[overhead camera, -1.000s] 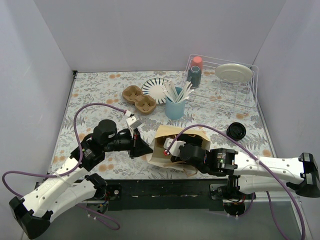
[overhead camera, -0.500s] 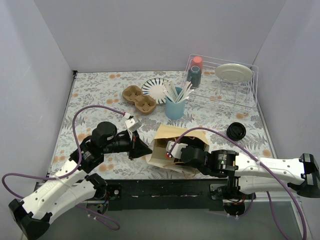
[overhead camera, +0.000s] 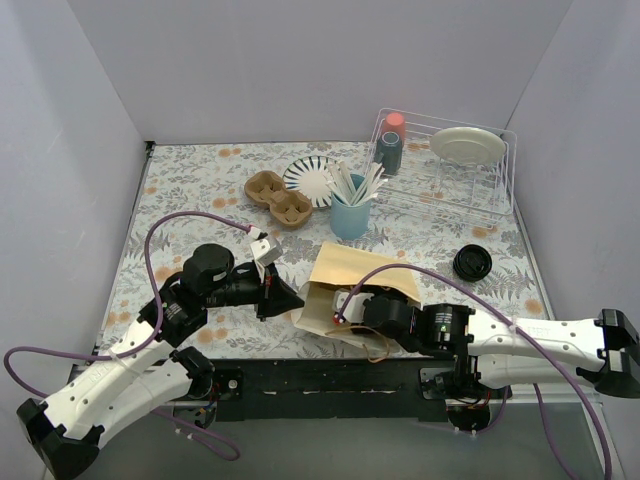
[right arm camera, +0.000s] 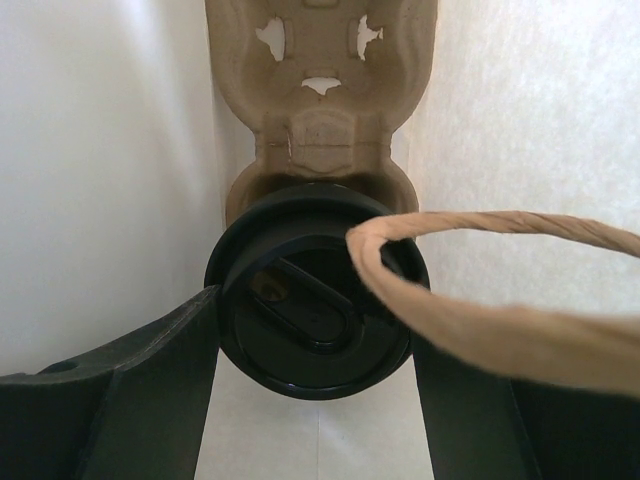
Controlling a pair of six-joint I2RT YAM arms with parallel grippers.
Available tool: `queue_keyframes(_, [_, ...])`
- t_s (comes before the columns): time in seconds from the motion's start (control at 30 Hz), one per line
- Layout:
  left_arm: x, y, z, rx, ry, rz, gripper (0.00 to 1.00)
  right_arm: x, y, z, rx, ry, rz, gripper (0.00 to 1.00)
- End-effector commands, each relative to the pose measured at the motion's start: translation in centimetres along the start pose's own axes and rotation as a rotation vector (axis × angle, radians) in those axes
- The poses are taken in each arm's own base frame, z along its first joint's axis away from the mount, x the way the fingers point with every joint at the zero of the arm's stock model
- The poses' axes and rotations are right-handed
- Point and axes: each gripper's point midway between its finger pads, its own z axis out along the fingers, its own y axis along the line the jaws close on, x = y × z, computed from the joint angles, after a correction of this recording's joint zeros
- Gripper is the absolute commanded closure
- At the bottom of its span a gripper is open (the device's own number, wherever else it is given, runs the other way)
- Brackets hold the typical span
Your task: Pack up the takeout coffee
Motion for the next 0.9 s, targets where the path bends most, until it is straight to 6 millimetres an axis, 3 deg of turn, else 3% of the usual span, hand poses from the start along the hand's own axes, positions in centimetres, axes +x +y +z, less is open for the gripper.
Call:
queue_keyframes(0.0, [-0.3, -1.1, -0.2, 0.054, -0.017, 0.021, 1.0, -0.3, -0.7, 0.6, 0.039, -0.014, 0.005, 0.8])
queue_keyframes(0.57, [-0.5, -1.9, -0.4, 0.081, -0.034, -0.034, 1.0, 0.3, -1.7, 1.9, 0.101, 0.006, 0.032, 0.81])
queue_keyframes(0.73, [-0.8, -2.4, -0.5, 0.097, -0.039, -0.072, 1.0, 0.6, -1.0, 2.4, 0.087, -0.003, 0.041, 0.79])
queue_keyframes(0.87, [-0.9, -2.5, -0.6, 0.094, -0.046, -0.092, 1.0, 0.7, -0.9, 2.8, 0.094, -0.005, 0.036, 0.72])
